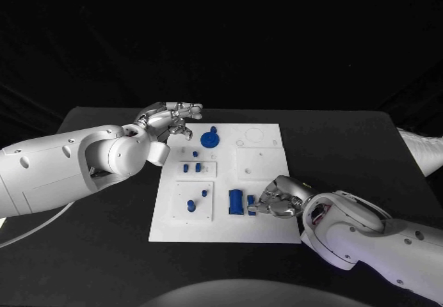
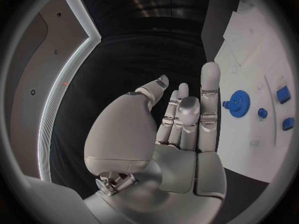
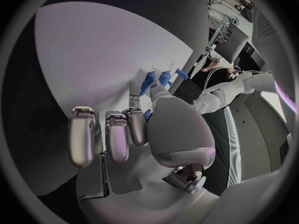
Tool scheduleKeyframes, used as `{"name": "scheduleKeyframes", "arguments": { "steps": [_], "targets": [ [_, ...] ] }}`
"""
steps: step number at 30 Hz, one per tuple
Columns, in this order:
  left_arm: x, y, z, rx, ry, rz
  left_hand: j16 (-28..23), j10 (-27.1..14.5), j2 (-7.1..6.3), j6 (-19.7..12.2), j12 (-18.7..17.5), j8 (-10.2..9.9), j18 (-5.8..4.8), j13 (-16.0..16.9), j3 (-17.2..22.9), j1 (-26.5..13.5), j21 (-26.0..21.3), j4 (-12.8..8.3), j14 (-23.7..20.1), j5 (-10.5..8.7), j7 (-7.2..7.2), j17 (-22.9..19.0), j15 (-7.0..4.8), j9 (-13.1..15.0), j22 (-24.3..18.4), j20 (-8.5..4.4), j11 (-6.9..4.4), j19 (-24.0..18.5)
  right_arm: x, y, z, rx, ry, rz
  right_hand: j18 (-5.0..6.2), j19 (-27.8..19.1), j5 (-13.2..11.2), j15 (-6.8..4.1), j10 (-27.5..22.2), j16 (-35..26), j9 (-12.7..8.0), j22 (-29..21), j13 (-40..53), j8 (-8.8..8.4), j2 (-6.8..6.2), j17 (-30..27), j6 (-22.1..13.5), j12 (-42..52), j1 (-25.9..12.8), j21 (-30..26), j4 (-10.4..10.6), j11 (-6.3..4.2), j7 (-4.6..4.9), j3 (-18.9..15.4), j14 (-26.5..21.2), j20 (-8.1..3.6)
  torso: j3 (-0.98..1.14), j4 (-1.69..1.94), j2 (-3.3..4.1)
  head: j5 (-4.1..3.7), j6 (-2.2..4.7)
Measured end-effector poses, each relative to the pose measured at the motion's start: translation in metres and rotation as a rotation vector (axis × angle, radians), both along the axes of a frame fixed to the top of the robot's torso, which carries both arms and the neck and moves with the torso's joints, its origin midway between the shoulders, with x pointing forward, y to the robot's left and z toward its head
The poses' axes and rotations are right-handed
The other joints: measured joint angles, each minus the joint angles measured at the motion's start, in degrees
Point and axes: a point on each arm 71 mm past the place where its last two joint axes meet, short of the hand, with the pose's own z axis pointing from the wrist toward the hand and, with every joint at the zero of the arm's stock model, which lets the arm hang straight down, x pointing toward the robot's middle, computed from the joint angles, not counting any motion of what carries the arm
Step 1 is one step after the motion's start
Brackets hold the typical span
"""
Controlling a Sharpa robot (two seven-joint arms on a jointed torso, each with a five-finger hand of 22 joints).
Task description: Assemble the parts on the task board
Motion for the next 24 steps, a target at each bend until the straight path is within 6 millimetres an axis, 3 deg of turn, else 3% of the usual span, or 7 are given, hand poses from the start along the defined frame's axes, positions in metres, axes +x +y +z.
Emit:
{"name": "scheduleKeyframes", "arguments": {
  "steps": [9, 17, 20, 22, 24],
  "targets": [
    [0.000, 0.000, 0.000, 0.000, 0.000, 0.001, 0.00, -0.21, 0.00, -0.20, 0.00, 0.26, 0.00, -0.08, 0.00, 0.00, 0.00, 0.00, 0.00, 0.00, -0.20, -0.11, 0.00, 0.00, 0.00, 0.00, 0.21, 0.00, 0.001, 0.003, -0.002, -0.006, -0.016, 0.010, 0.00, 0.00, -0.29, -0.18, -0.20, 0.00, 0.43, -0.01, 0.00, 0.91, 0.49, 0.00, -0.22, 0.00, 1.54, 0.00, -0.97, -0.22, -0.21, -0.17, -0.18, 0.00, 0.01, -0.02, 0.02, 0.23, -0.23],
    [0.000, 0.001, 0.000, 0.001, 0.000, 0.002, 0.00, -0.21, 0.00, -0.20, 0.00, 0.25, -0.01, -0.08, 0.00, 0.00, 0.00, 0.00, 0.00, 0.00, -0.20, -0.11, 0.00, 0.00, 0.00, 0.00, 0.21, 0.00, -0.002, -0.001, -0.002, 0.015, -0.033, 0.010, 0.00, 0.00, 0.64, -0.18, -0.20, -0.11, 0.06, -0.01, 0.00, 0.58, 0.40, 0.00, -1.12, 0.00, -2.04, -0.27, 1.98, -0.21, 0.47, -3.90, -0.18, 0.01, -0.03, -0.05, -0.10, 0.33, -0.13],
    [0.000, 0.001, 0.000, 0.002, 0.001, 0.003, 0.00, -0.21, 0.00, -0.20, 0.02, 0.25, 0.30, -0.08, 0.00, 0.00, -0.18, 0.00, -0.12, 0.00, -0.20, -0.22, 0.12, 0.00, -0.12, 0.00, 0.21, -0.24, 0.001, -0.008, 0.002, 0.042, -0.041, -0.004, 0.00, 0.00, 0.65, -0.18, -0.20, -0.57, 0.43, -0.01, 0.00, 0.42, 0.34, -0.01, -1.46, -0.48, -2.10, -0.93, 2.30, -0.21, 0.36, -4.68, -0.18, 0.01, -0.04, -0.06, -0.20, 0.34, 0.27],
    [0.001, 0.002, -0.001, 0.003, 0.002, 0.004, -0.15, -0.21, 0.00, -0.20, 0.38, 0.25, 0.91, -0.08, 0.00, 0.00, -0.91, 0.00, -0.42, 0.00, -0.20, -0.61, 0.01, 0.00, -0.64, 0.00, 0.21, -0.42, 0.006, -0.015, 0.007, 0.084, -0.040, -0.014, 0.00, 0.00, 0.78, -0.18, -0.05, -1.55, 0.31, -0.01, 0.00, -0.52, 0.41, -0.01, -3.35, -2.02, -2.03, -2.22, 2.03, -0.01, 0.91, -5.07, -0.18, 0.01, -0.02, -0.06, -0.31, 0.34, 0.61],
    [0.001, 0.002, -0.003, 0.006, 0.005, 0.006, -0.84, -0.23, 0.00, -0.20, 0.43, 0.64, 0.90, -0.15, 0.00, 0.00, -2.05, 0.00, -0.93, 0.00, -0.20, -1.49, 0.17, 0.02, -1.53, 0.09, 0.19, -0.99, 0.013, -0.020, 0.013, 0.140, -0.032, -0.023, 0.07, -0.68, 1.41, 0.62, -1.18, -3.94, -0.17, -1.64, 0.10, -2.08, 1.35, 0.03, -5.87, -5.43, -0.58, -5.22, 1.62, 1.29, 1.95, -5.46, -0.08, 0.61, 0.01, -0.09, -0.42, 0.32, 0.90]
  ]
}}
